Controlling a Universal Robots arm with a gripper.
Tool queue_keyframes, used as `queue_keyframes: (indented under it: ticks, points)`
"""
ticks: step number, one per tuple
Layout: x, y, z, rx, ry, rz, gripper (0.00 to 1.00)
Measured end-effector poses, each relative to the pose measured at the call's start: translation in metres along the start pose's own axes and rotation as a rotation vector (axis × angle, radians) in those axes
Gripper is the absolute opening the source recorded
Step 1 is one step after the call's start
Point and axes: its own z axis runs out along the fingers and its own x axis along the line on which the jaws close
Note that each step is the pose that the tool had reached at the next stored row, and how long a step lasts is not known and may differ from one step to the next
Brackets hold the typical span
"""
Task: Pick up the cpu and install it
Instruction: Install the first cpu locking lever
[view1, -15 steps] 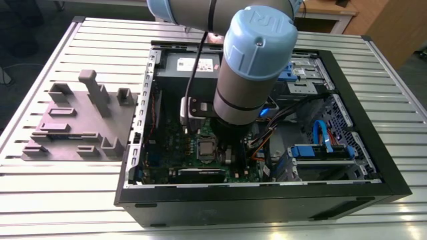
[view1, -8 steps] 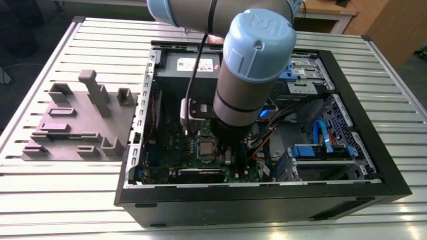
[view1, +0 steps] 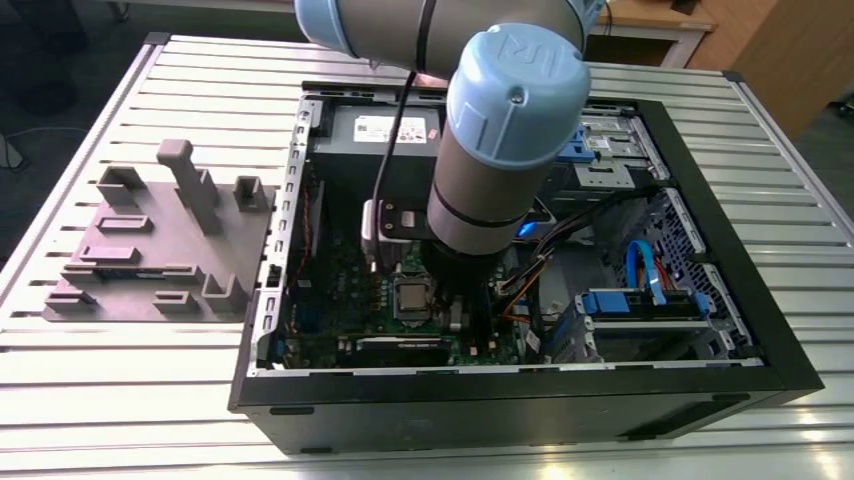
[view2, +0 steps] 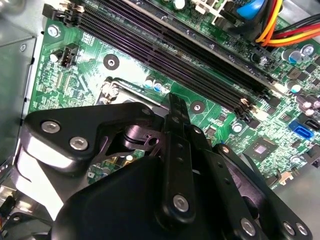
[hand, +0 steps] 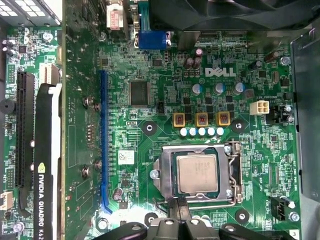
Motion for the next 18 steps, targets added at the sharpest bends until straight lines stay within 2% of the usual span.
queue_keyframes:
  ticks: [6, 14, 18]
  points:
    - [-0.0003, -0.0028, 0.0007, 0.0004, -0.0001, 0.0, 0.1]
    - [-0.0003, -0.003, 0.0016, 0.0003, 0.0, 0.0, 0.1]
    - [-0.0007, -0.0028, -0.0029, 0.0008, -0.0013, 0.0, 0.1]
